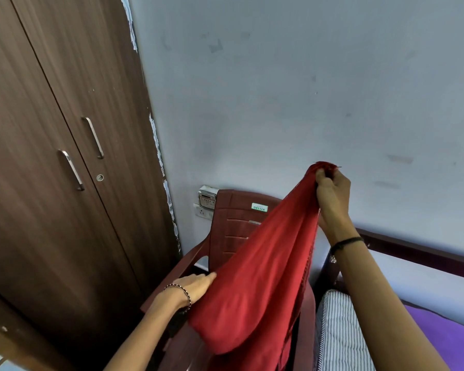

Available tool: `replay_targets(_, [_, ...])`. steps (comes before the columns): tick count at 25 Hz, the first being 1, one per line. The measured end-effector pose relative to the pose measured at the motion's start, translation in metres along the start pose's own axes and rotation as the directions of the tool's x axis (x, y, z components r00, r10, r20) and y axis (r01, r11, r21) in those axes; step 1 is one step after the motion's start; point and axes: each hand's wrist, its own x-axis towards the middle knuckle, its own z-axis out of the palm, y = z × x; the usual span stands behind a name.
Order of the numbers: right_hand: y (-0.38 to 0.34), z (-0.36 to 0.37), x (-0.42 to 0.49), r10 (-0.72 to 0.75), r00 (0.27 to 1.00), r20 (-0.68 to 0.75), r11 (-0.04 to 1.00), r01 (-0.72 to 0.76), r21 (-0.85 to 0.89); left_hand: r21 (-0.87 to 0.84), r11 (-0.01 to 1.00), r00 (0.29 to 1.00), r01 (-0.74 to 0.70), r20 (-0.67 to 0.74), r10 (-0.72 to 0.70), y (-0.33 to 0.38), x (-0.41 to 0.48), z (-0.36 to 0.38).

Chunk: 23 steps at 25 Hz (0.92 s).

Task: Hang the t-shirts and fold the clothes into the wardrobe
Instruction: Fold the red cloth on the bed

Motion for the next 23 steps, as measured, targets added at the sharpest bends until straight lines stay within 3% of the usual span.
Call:
replay_targets(2, [0.007, -0.006, -0.002, 0.001, 1.0, -0.025, 0.998, -0.003, -0.057, 0.326, 0.945, 0.997, 0.028, -0.072, -0.005, -0.016, 0.007, -0.003])
replay_targets(5, [0.024, -0.014, -0.004, 0.015, 0.991, -0.131, 0.993, -0.03, -0.111, 0.519, 0.848, 0.933, 0.105, -0.346, 0.097, -0.015, 0.003, -0.017])
replay_targets(8, [0.033, -0.023, -0.005, 0.023, 0.977, -0.21, 0.983, -0.061, -0.175, 0.579, 0.795, 0.71, 0.179, -0.636, 0.303, -0.022, -0.008, -0.041])
replay_targets(11, [0.038, -0.026, -0.008, 0.03, 0.972, -0.233, 0.98, -0.074, -0.185, 0.679, 0.717, 0.499, 0.161, -0.682, 0.535, -0.029, -0.015, -0.058])
replay_targets(14, [0.041, -0.024, -0.012, 0.045, 0.964, -0.261, 0.978, -0.096, -0.185, 0.712, 0.67, 0.405, 0.213, -0.688, 0.602, -0.03, -0.02, -0.068])
replay_targets(18, [0.049, -0.029, -0.011, 0.058, 0.958, -0.28, 0.974, -0.115, -0.193, 0.708, 0.666, 0.425, 0.236, -0.691, 0.584, -0.043, -0.023, -0.088])
replay_targets(23, [0.052, -0.03, -0.016, 0.074, 0.962, -0.261, 0.968, -0.132, -0.211, 0.72, 0.632, 0.608, 0.287, -0.647, 0.461, -0.063, -0.015, -0.103])
